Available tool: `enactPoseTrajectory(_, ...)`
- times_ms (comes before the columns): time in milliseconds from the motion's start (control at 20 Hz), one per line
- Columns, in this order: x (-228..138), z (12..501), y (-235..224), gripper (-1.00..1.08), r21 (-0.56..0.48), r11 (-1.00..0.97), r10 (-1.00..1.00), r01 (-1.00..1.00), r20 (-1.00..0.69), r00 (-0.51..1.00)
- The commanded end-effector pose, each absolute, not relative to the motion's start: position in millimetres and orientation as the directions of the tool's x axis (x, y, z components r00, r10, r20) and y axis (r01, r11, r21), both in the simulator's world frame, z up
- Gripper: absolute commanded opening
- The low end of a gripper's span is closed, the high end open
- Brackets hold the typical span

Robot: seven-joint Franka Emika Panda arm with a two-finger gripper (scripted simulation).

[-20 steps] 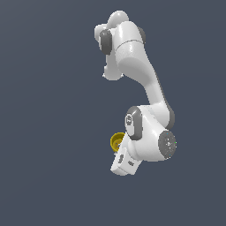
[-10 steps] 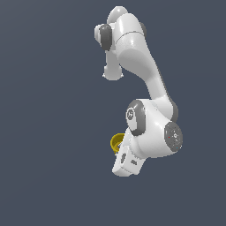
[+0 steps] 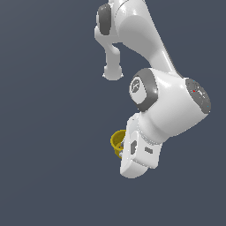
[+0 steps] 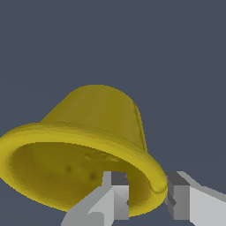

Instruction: Pick up the object and move it to a goal position.

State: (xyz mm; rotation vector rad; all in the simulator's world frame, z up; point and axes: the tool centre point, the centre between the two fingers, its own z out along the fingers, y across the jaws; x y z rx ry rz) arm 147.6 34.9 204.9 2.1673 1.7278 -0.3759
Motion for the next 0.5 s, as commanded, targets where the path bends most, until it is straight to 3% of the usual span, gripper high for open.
enactPoseTrajectory(0, 155, 243, 38, -1.00, 0.154, -0.149, 0.898, 0.977, -0.393, 0.199)
enactPoseTrajectory(450, 162, 370, 50, -1.00, 0.332, 0.028, 0.934, 0.943, -0.344, 0.093)
